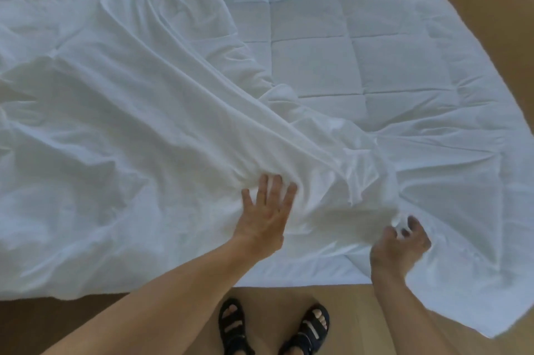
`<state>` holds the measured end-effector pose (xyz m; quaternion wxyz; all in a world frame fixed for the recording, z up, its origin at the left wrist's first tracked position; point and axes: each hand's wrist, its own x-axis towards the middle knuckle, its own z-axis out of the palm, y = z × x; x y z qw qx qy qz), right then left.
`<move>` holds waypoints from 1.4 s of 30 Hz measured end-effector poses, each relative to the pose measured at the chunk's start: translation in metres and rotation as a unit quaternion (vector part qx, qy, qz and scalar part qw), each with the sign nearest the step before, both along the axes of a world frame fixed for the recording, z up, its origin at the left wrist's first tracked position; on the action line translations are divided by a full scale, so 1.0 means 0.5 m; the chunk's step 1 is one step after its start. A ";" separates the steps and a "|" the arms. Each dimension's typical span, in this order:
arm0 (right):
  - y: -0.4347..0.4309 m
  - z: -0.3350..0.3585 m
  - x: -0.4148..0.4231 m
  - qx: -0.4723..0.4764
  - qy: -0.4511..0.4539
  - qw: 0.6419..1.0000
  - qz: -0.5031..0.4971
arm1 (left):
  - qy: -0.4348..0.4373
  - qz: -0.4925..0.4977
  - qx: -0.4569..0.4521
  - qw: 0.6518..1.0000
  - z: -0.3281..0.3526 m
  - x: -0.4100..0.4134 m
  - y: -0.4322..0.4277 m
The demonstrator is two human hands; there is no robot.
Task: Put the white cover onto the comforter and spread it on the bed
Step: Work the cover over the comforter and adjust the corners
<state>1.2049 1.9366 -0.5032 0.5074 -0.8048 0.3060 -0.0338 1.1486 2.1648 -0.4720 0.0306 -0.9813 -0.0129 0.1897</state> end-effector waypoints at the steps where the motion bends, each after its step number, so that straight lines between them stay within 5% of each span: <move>1: -0.018 -0.023 -0.017 0.033 0.092 0.994 -0.044 | -0.003 0.015 0.020 1.000 -0.008 0.014 -0.005; 3: -0.021 -0.054 -0.047 0.159 0.197 0.967 0.002 | -0.012 0.029 0.052 0.998 -0.015 0.050 0.001; 7: 0.041 -0.024 -0.041 0.417 0.135 0.892 0.108 | -0.065 0.062 -0.084 0.992 0.036 0.113 0.058; 15: 0.171 0.062 0.000 0.512 0.129 0.838 0.136 | -0.232 0.118 -0.175 0.949 0.212 0.175 0.184; 19: 0.199 0.089 -0.036 0.653 0.139 0.743 0.048 | -0.242 0.107 -0.185 0.946 0.220 0.181 0.225; 21: 0.194 0.071 -0.062 0.621 0.169 0.765 0.031 | -0.239 0.098 -0.183 0.949 0.223 0.183 0.242; 25: 0.126 0.038 -0.065 0.435 0.146 0.884 -0.093 | -0.229 0.066 -0.163 0.957 0.253 0.176 0.291; 29: 0.067 0.100 0.026 0.342 0.070 0.928 -0.131 | -0.247 0.130 -0.149 0.949 0.286 0.185 0.386; 33: 0.057 0.164 0.101 0.369 -0.008 0.922 -0.116 | -0.138 0.177 -0.064 0.972 0.251 0.189 0.443; 36: 0.087 0.149 0.084 0.387 0.034 0.917 -0.087 | -0.055 0.144 0.096 0.983 0.171 0.166 0.406; 39: 0.106 0.096 0.034 0.440 0.080 0.891 -0.075 | -0.132 -0.032 0.079 0.988 0.113 0.139 0.310; 42: 0.097 0.053 0.012 0.480 0.075 0.871 -0.075 | -0.226 -0.279 -0.017 0.933 0.072 0.116 0.164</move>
